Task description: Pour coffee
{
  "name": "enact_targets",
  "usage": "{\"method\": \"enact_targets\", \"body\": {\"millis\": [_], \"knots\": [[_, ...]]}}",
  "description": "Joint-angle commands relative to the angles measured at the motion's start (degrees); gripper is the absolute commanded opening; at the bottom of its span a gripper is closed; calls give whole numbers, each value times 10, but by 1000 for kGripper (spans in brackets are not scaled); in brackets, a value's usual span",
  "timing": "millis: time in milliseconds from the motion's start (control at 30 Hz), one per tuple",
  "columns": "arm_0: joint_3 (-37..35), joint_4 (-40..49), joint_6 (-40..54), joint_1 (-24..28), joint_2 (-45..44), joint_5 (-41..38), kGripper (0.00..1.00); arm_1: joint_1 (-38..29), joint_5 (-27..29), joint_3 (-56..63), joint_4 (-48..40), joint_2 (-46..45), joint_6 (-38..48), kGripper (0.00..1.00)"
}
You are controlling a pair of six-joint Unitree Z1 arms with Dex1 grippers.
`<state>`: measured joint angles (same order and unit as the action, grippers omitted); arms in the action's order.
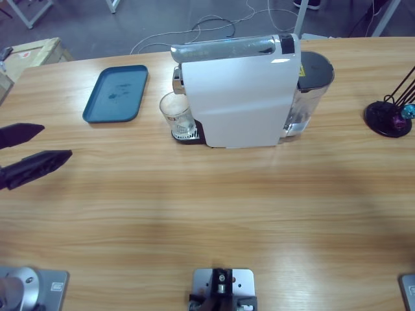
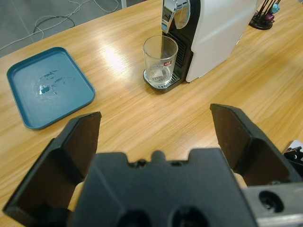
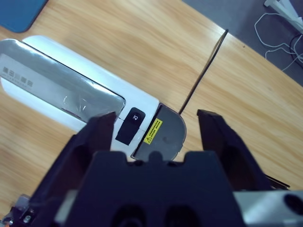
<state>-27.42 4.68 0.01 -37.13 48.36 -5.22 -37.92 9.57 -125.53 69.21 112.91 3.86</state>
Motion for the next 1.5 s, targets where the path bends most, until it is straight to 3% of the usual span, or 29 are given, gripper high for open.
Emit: {"method": "enact_targets", "body": {"millis": [33, 1500], "knots": [[21, -7, -6, 4, 7, 5, 982, 4, 20, 43, 7, 49, 5, 0], [21, -11, -6, 4, 14, 1, 982, -34, 6, 71, -4, 54, 40, 0]]}}
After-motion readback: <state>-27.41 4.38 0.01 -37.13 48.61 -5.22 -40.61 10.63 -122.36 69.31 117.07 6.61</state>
